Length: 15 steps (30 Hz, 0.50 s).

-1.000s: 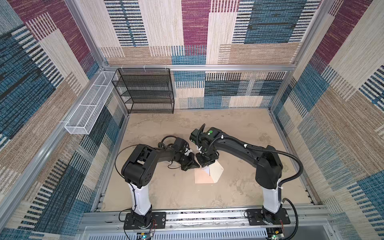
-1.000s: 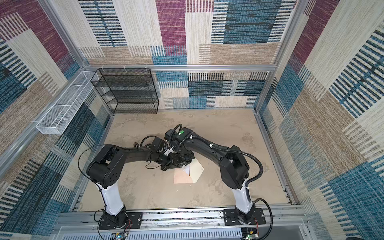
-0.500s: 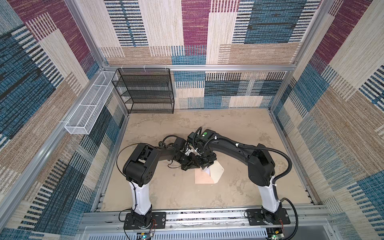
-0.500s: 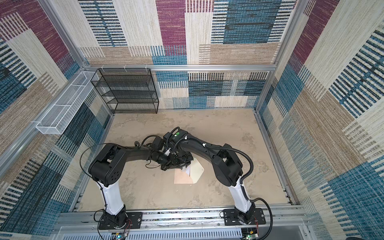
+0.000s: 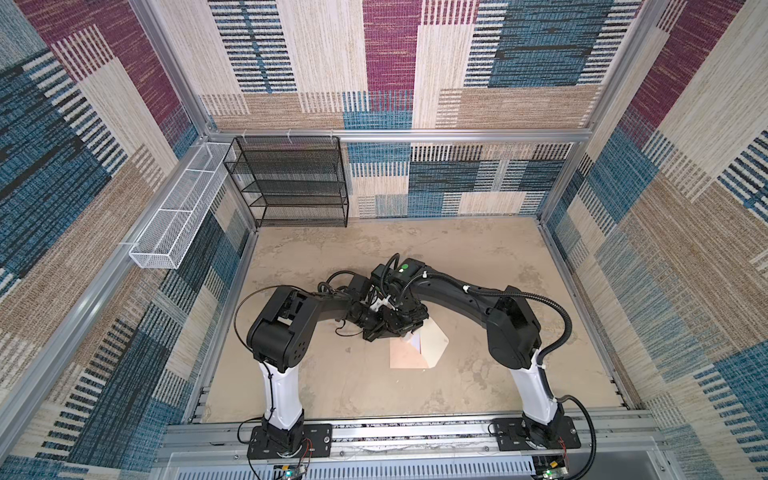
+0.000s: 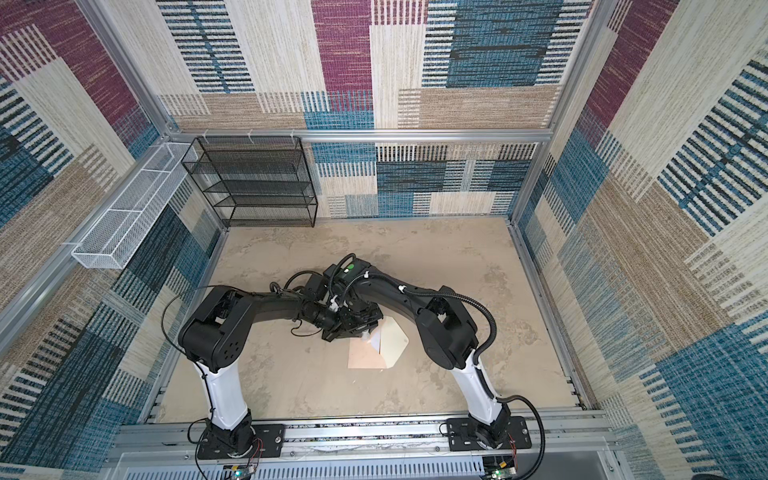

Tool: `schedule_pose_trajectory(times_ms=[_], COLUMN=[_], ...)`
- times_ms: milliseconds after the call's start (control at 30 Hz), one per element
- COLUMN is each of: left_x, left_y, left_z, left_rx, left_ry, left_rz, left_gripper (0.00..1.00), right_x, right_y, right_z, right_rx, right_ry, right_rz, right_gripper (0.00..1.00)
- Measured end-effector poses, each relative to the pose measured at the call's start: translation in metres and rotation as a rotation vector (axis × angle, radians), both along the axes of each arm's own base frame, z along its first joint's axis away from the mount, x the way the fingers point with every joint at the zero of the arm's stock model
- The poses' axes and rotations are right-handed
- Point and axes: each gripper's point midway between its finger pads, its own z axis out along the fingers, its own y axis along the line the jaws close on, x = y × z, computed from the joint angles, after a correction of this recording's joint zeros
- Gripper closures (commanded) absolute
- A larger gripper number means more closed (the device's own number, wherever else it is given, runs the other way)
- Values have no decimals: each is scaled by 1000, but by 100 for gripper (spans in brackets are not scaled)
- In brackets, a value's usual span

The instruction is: Place the letter into the envelope and seal it

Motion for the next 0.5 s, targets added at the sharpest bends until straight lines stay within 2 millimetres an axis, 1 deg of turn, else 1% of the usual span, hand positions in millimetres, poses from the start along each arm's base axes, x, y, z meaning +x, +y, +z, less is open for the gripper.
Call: schedule_pose_trajectory(times_ms=[333, 500], left_x=[1, 1], left_y=[1, 1], left_z=[0, 0], left_rx=[-1, -2], left_ry=[7, 7], left_rz=[0, -5], left_gripper=[100, 100], right_x=[-2, -2], right_y=[-2, -2], right_z=[-1, 1], right_rx=[-4, 1], right_ry=[6, 2], right_rz=[9, 9], right_gripper=[92, 94])
